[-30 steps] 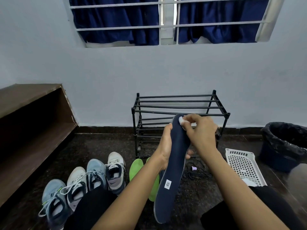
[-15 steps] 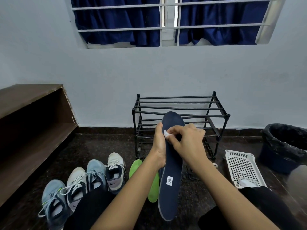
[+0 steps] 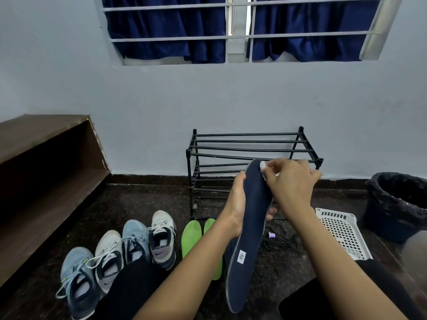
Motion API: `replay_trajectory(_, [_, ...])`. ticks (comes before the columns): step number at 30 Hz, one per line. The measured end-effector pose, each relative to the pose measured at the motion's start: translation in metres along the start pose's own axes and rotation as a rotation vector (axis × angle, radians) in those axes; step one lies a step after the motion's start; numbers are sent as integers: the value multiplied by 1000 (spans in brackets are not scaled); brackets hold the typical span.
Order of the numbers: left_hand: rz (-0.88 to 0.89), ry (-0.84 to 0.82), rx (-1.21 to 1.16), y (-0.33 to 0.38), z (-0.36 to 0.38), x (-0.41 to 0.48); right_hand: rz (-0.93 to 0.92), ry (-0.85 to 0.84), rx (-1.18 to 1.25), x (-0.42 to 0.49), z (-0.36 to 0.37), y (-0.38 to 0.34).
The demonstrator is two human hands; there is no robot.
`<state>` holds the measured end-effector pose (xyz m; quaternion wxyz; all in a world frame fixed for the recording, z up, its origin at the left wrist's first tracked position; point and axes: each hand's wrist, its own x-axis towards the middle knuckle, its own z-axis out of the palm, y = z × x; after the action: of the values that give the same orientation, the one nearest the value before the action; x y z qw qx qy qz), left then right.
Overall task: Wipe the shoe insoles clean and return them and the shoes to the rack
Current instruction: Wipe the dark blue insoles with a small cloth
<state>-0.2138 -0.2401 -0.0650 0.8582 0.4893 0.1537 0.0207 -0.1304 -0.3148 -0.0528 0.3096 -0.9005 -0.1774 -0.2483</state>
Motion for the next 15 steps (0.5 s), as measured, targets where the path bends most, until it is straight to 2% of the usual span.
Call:
replay_trajectory(8, [-19,53,-38,4,-4,-3,18,-99,-164,-12,4,-3])
replay_trajectory(15, [-8,11,-49,7,-4,-6,11,-80,82,-8,6,-2])
